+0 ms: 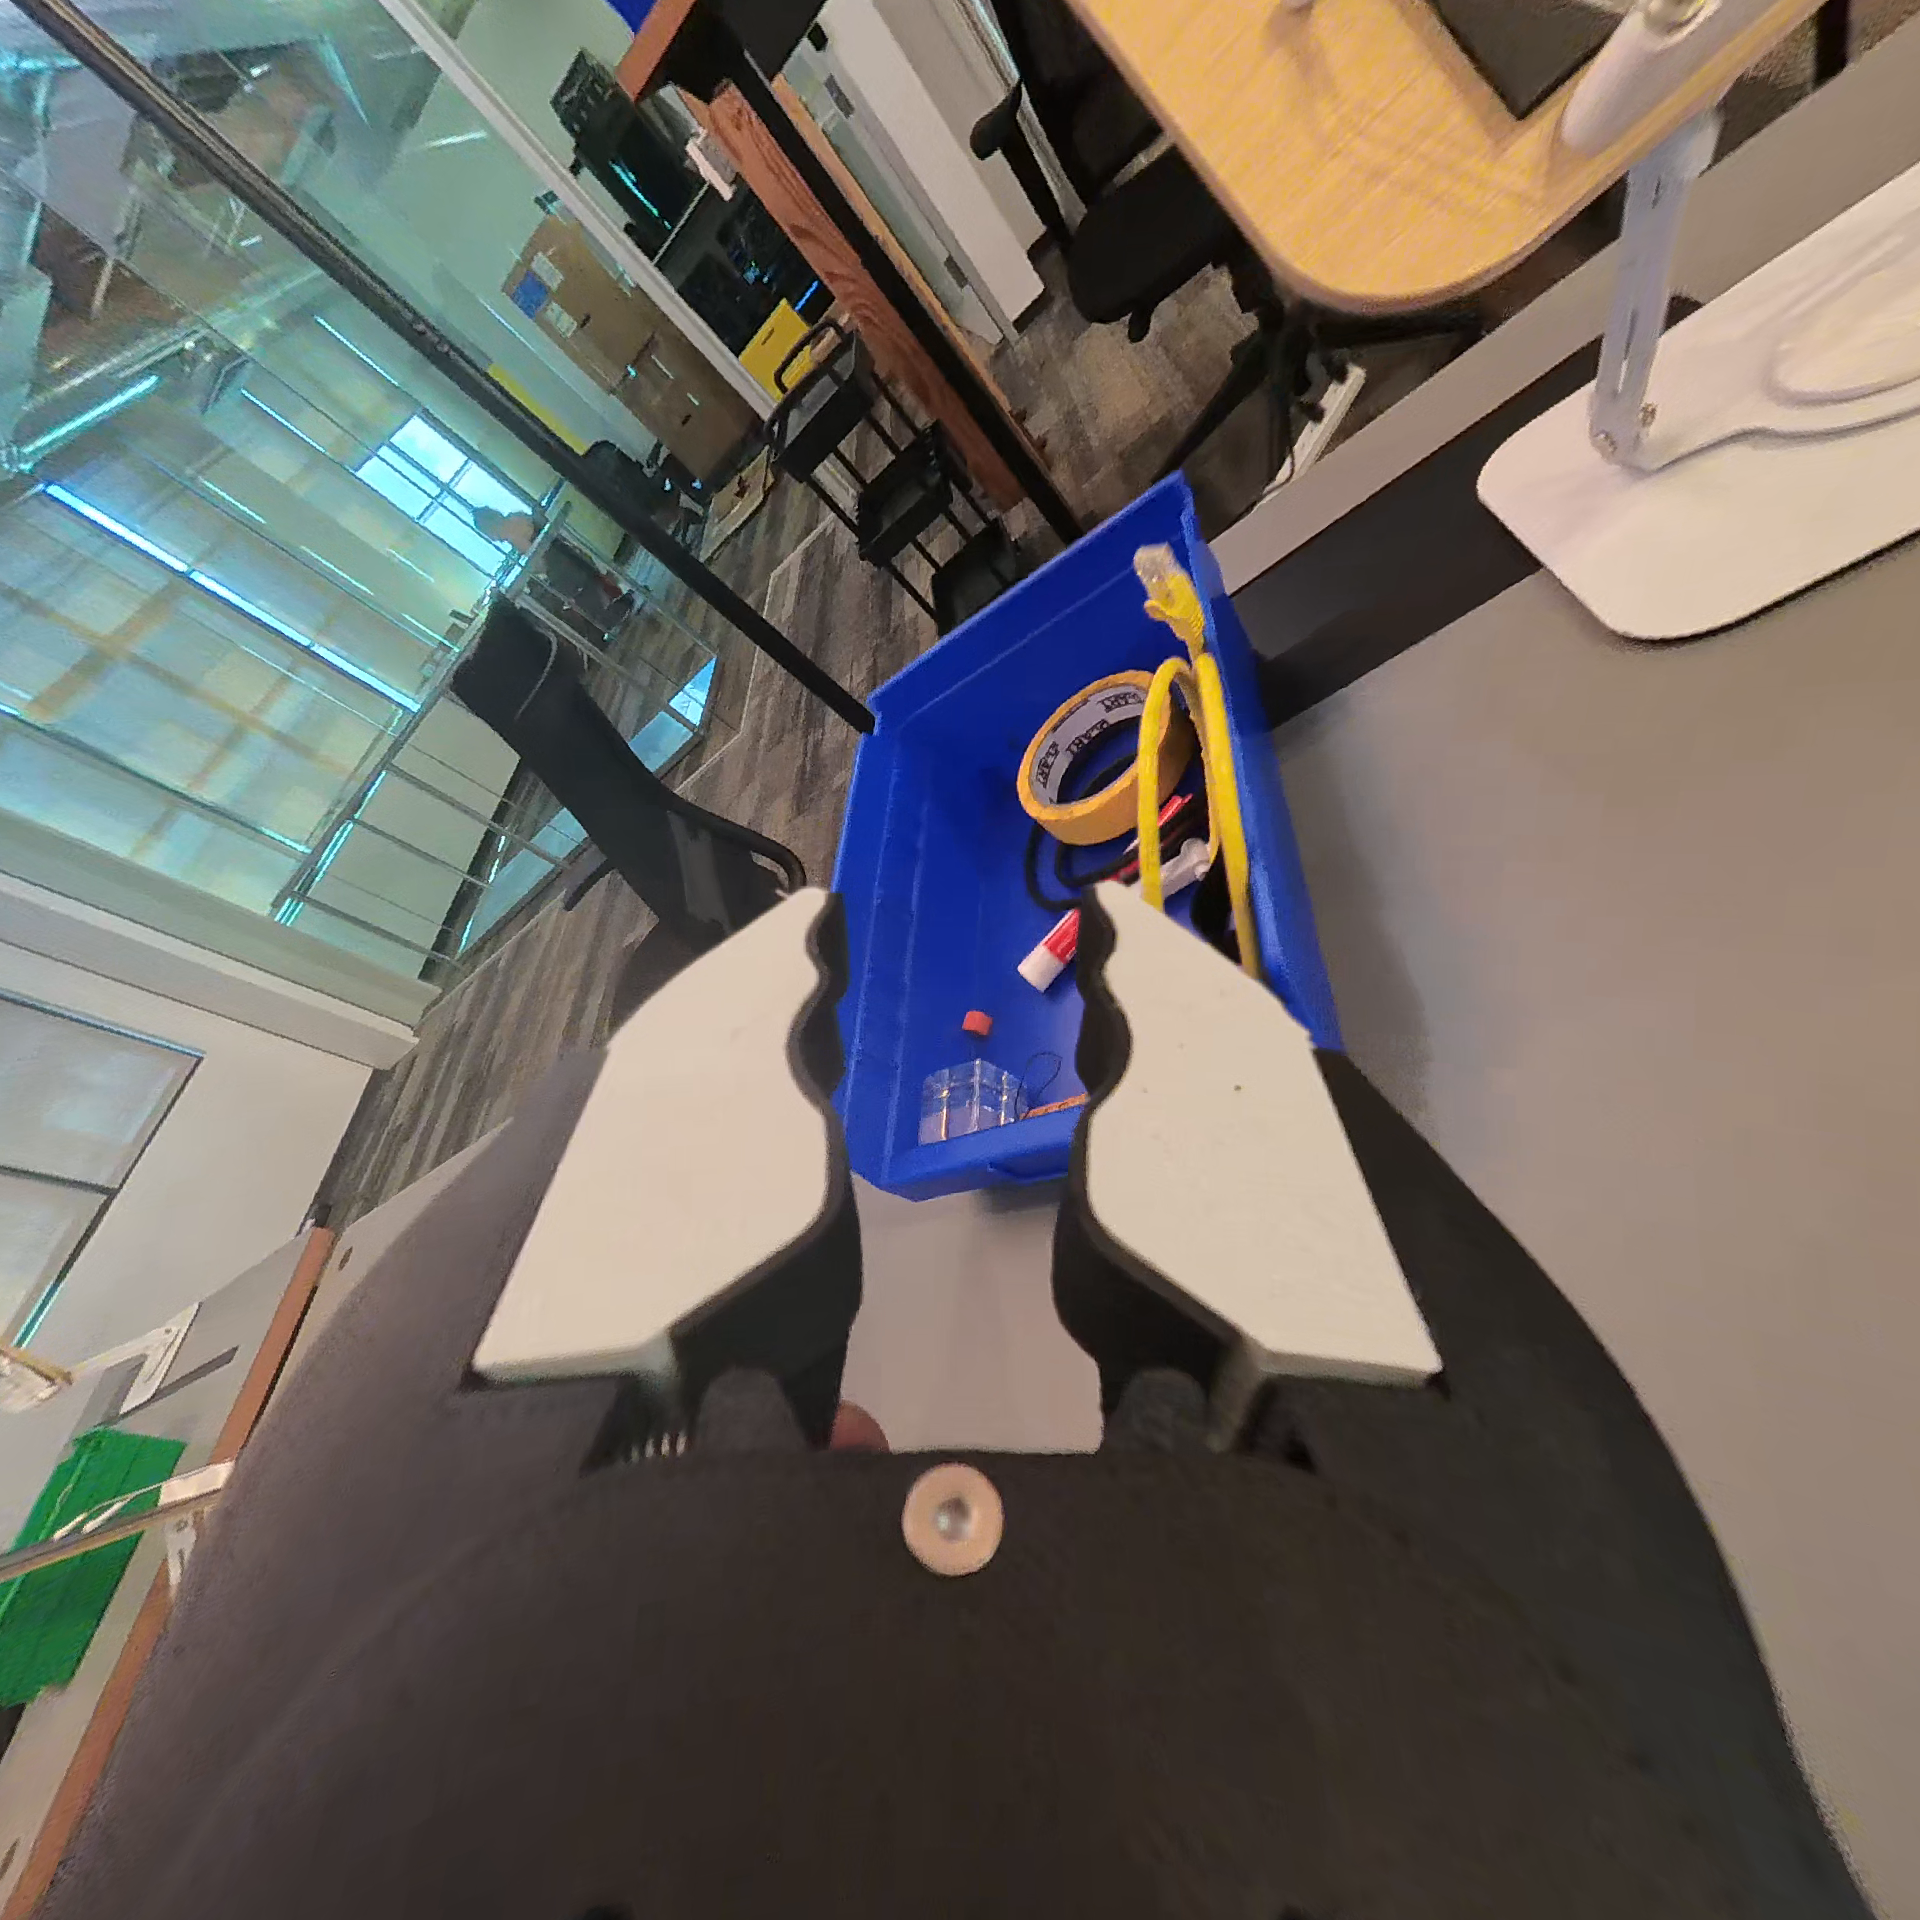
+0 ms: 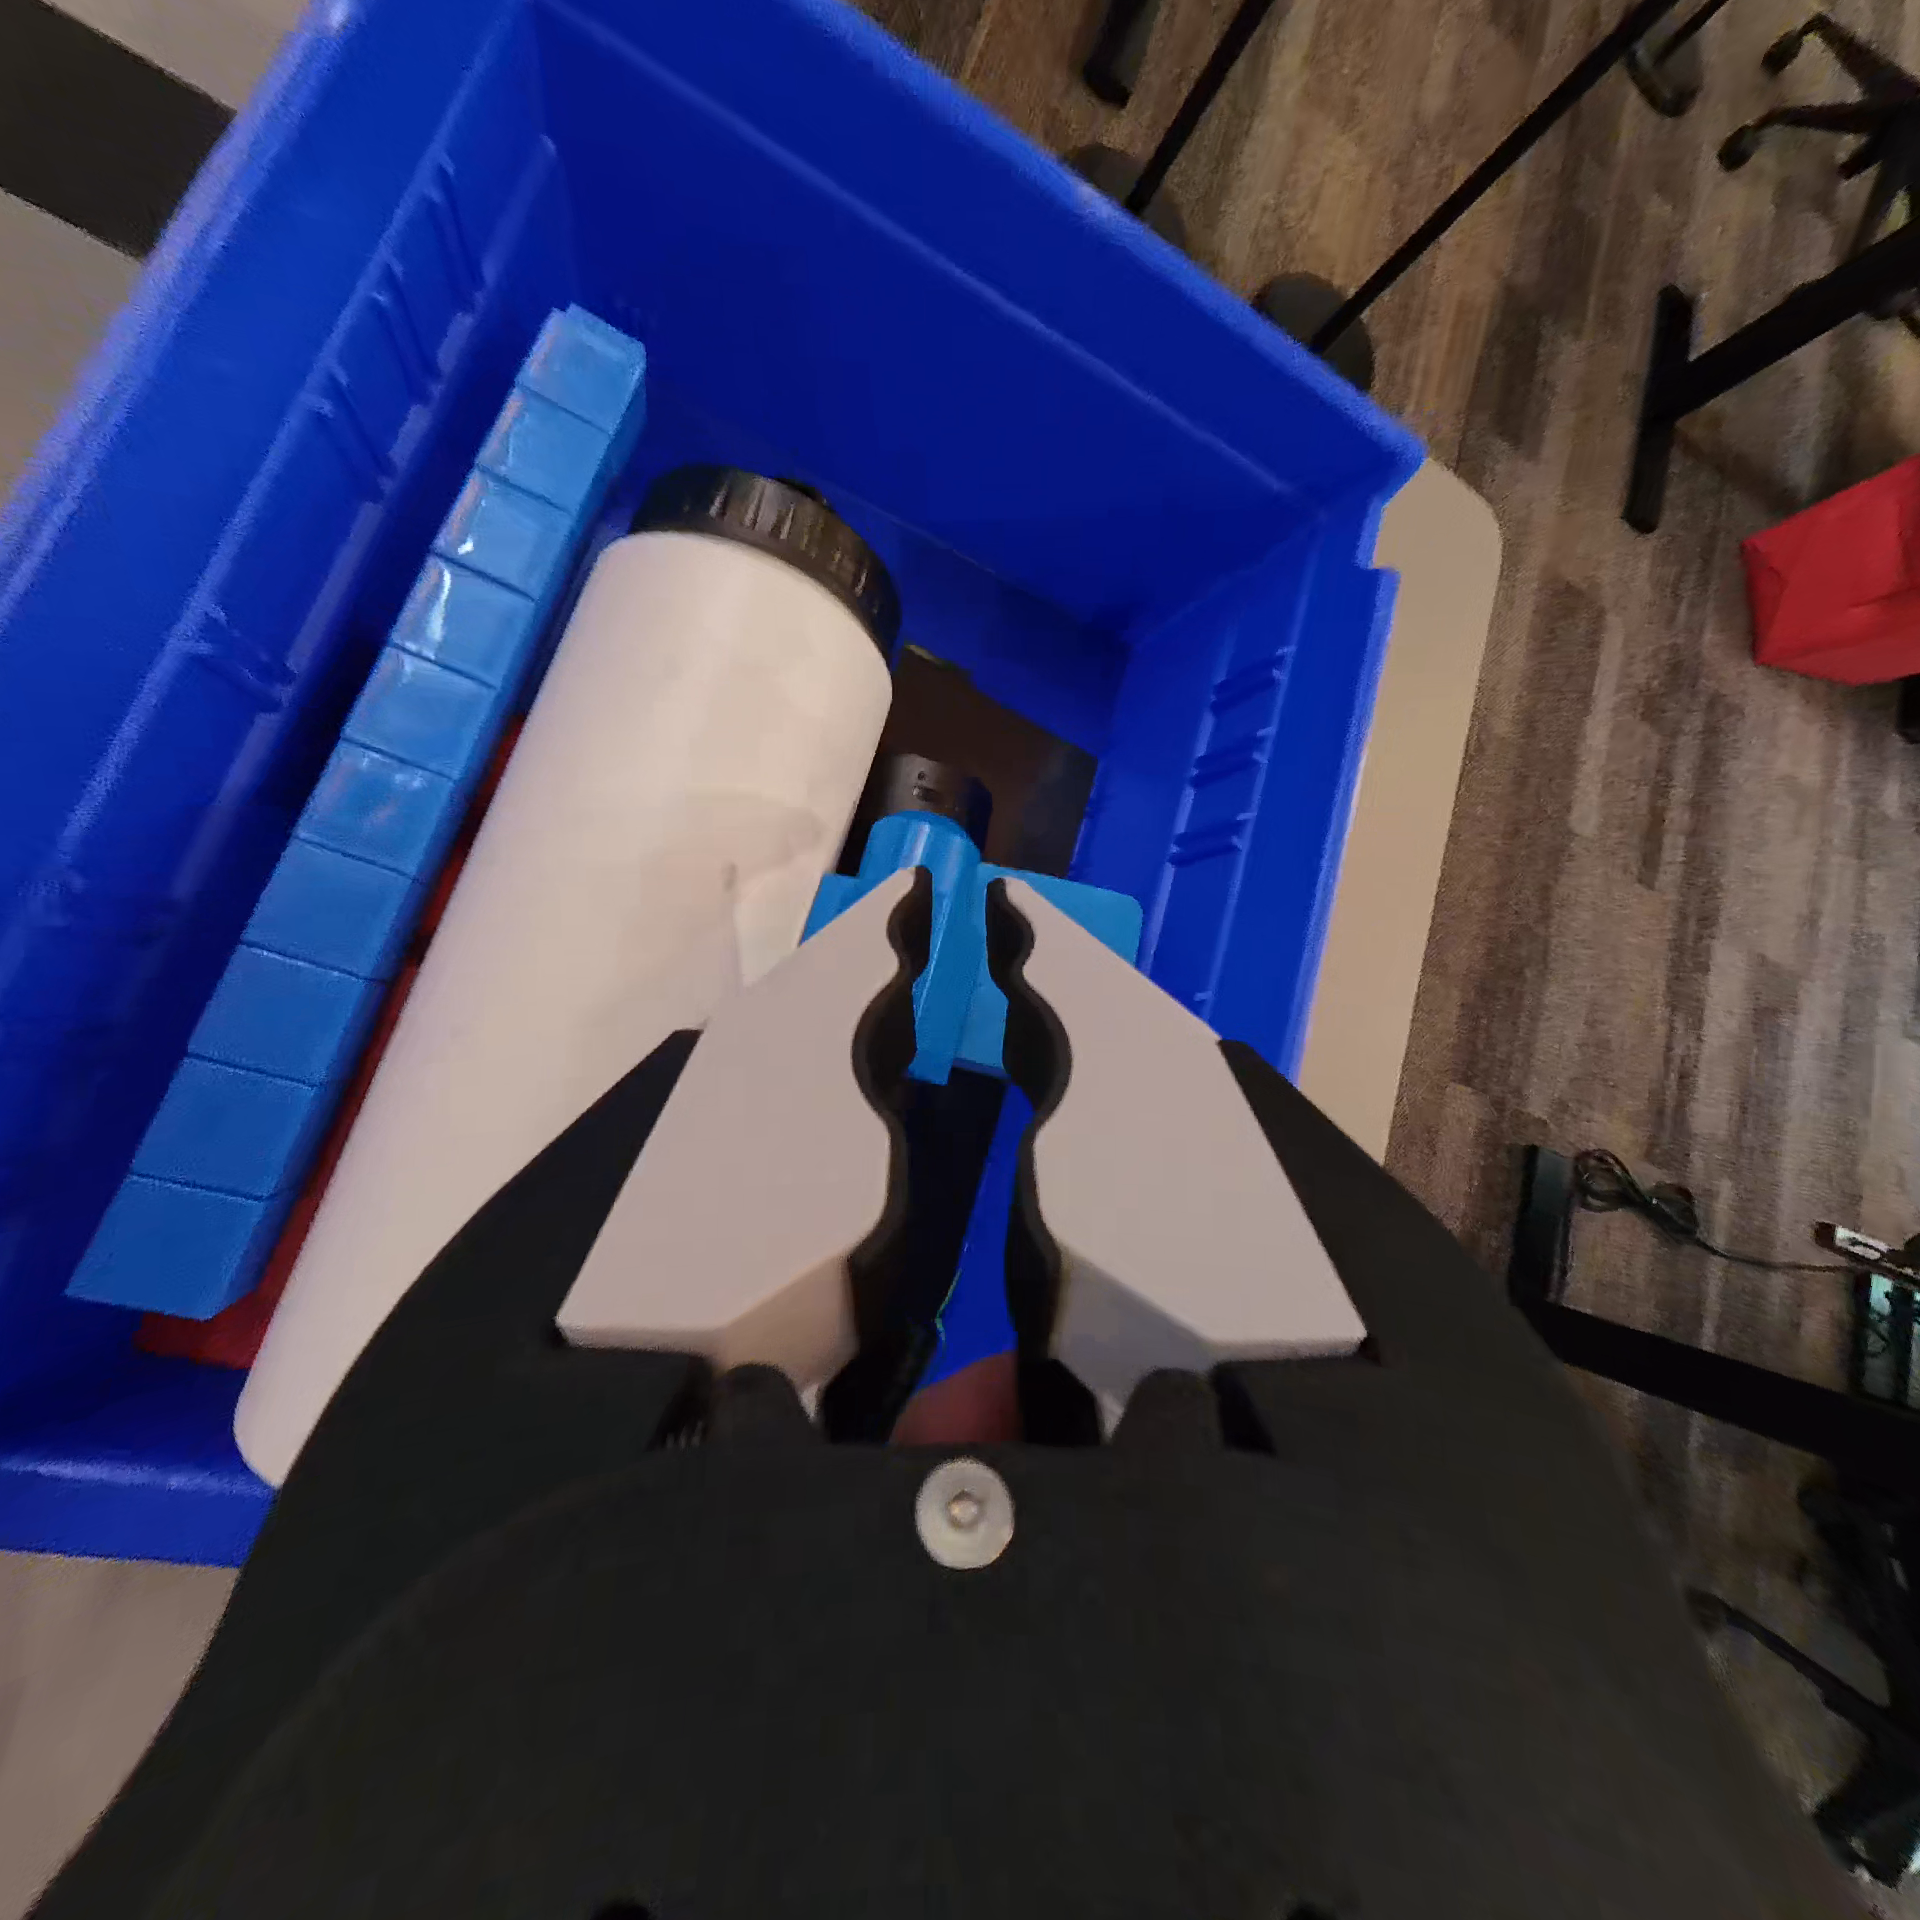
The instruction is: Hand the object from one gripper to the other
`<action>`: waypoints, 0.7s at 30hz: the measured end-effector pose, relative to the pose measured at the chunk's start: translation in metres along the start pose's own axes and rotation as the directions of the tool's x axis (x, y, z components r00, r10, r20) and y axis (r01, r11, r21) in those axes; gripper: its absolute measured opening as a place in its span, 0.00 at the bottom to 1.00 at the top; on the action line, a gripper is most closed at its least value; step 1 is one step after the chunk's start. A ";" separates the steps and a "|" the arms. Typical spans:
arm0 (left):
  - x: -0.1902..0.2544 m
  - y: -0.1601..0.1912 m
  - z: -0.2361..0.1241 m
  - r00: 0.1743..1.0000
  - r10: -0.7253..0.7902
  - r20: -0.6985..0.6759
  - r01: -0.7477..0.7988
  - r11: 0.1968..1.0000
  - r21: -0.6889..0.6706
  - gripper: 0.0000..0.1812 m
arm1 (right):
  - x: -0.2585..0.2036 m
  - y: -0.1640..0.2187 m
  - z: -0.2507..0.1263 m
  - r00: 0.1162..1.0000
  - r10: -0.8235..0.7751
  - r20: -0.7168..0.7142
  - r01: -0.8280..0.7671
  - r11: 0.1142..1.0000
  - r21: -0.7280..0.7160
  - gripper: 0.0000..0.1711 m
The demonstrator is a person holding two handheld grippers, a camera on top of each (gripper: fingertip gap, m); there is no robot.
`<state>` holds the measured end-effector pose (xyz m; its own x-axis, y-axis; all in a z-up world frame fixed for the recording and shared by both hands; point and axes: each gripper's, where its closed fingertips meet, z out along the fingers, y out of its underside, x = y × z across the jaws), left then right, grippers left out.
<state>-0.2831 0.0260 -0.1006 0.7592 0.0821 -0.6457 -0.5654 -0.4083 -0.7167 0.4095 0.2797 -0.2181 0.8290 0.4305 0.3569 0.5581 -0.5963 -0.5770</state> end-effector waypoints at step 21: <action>0.034 0.098 0.168 0.808 0.194 -0.556 -0.451 0.810 -0.374 0.21 | 0.005 -0.035 -0.024 0.991 -0.069 -0.113 0.080 0.992 0.101 0.15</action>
<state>-0.3666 0.1419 -0.2371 0.6832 -0.5184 -0.5142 -0.6805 -0.7075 -0.1908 0.3945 0.2866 -0.1783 0.7874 0.3912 0.4764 0.6164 -0.4881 -0.6179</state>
